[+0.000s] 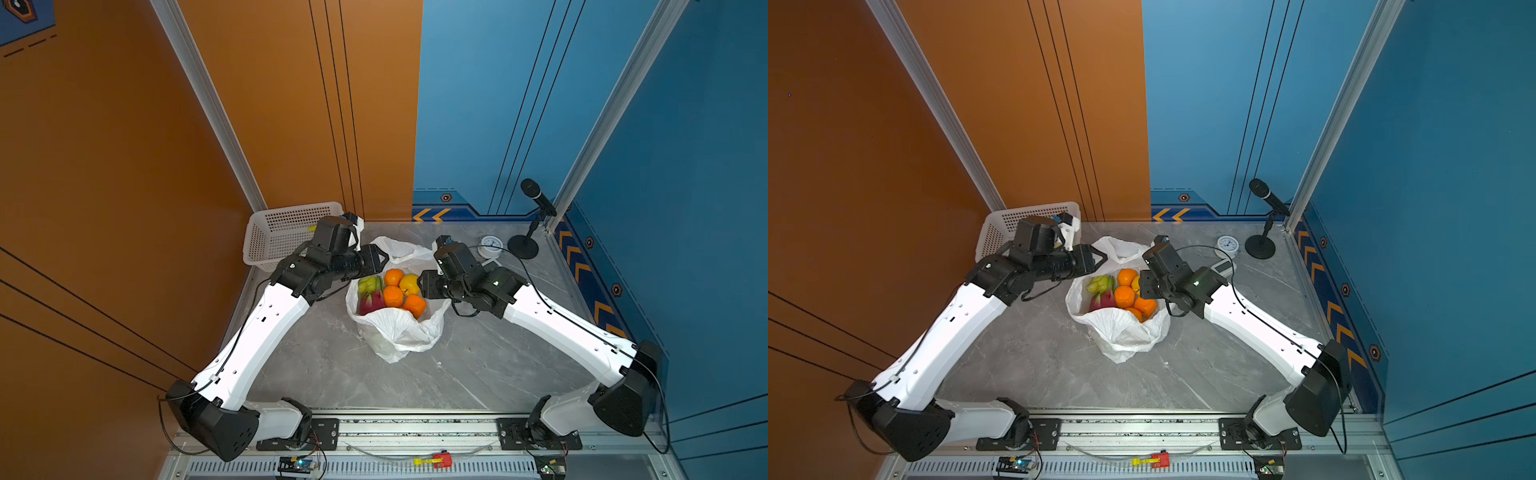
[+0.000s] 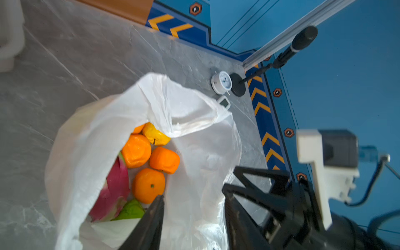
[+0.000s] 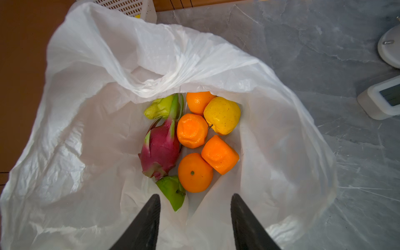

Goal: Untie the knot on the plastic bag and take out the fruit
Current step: 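Release the rim and bring both grippers over the exposed fruit, then grasp an orange in the bag with the right gripper while left holds the rim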

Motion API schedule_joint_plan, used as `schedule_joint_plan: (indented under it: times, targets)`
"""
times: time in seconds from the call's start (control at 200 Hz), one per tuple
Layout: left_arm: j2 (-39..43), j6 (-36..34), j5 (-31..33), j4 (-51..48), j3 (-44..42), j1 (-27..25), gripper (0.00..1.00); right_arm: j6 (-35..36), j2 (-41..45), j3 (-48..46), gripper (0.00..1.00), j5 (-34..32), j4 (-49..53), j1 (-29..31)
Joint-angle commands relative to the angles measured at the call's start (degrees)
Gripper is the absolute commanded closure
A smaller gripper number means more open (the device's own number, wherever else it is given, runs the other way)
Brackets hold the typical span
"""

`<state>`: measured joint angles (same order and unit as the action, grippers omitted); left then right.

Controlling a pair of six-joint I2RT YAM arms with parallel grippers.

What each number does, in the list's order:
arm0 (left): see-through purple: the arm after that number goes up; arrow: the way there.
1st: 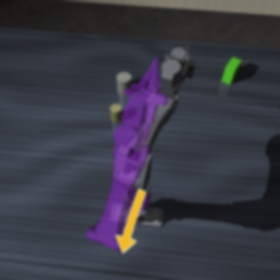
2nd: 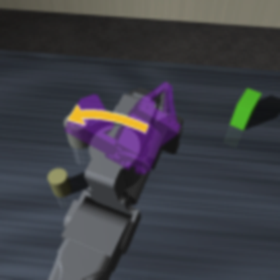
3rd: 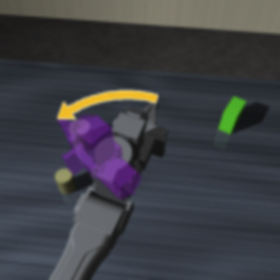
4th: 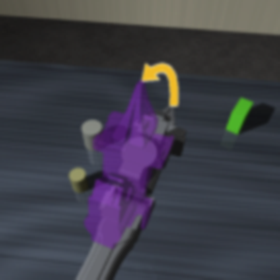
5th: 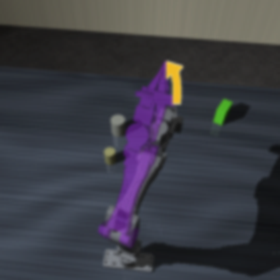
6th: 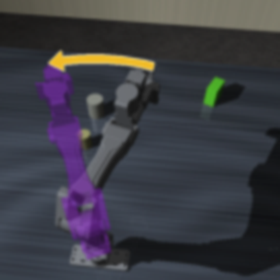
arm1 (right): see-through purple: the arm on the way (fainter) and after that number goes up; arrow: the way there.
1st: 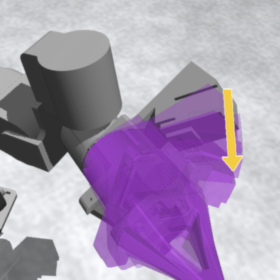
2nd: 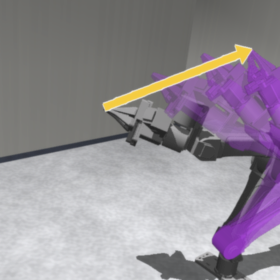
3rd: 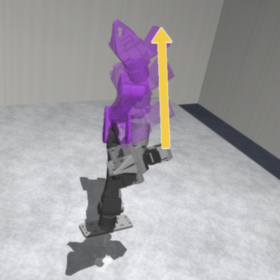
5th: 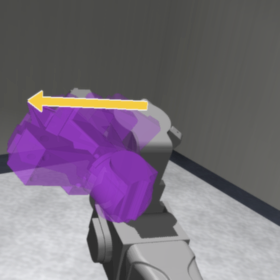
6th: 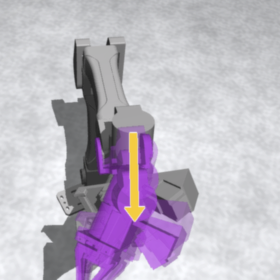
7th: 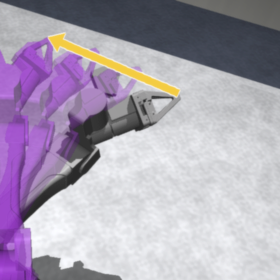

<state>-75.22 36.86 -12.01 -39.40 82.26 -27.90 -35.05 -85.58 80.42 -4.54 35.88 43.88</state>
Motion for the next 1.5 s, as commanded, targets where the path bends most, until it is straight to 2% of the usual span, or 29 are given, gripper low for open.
schedule_joint_plan:
  times: [0.0,0.095,0.195,0.385,0.556,0.771,0.951,1.131,1.342,1.497]
  targets:
    - [1.61,1.31,2.78,-1.27,-5.13,-2.42,0.53,-2.66,-2.85,1.64,0.46,5.13,-2.3,-1.9]
    - [2.79,1.74,2.62,-1.83,-9.2,-3.62,0.56,-2.82,-5.4,1.76,0.46,7.53,-2.56,-2.0]
    - [3.8,1.31,-0.59,-1.92,-13.5,-4.42,0.61,-3.26,-7.93,1.93,0.47,9.71,-2.92,-1.49]
    - [5.11,-0.7,-5.94,-2.44,-21.97,-5.63,0.68,-1.6,-11.3,0.32,0.47,9.23,-1.71,0.85]
    - [5.44,-7.38,-4.06,-5.91,-25.71,-8.14,0.69,0.54,-13.03,-3.21,0.46,7.83,-0.46,1.87]
    - [5.24,-8.4,-0.82,-5.93,-31.23,-10.38,0.7,1.12,-15.03,-2.41,0.45,4.7,-0.93,1.64]
    - [6.53,-8.05,1.59,-3.41,-33.58,-11.93,0.7,-1.55,-18.86,1.09,0.4,0.13,-0.9,1.09]
    - [9.05,-5.33,2.93,-0.04,-35.88,-11.87,0.65,-2.2,-22.13,2.36,0.29,-3.89,-3.34,0.87]
    - [11.06,-4.5,4.77,0.56,-35.93,-11.9,0.6,-2.61,-25.87,3.86,0.21,-4.26,-5.17,-0.04]
    - [11.33,-5.31,4.98,0.55,-35.87,-11.71,0.56,-4.32,-28.89,4.92,0.2,-3.22,-7.33,-0.46]
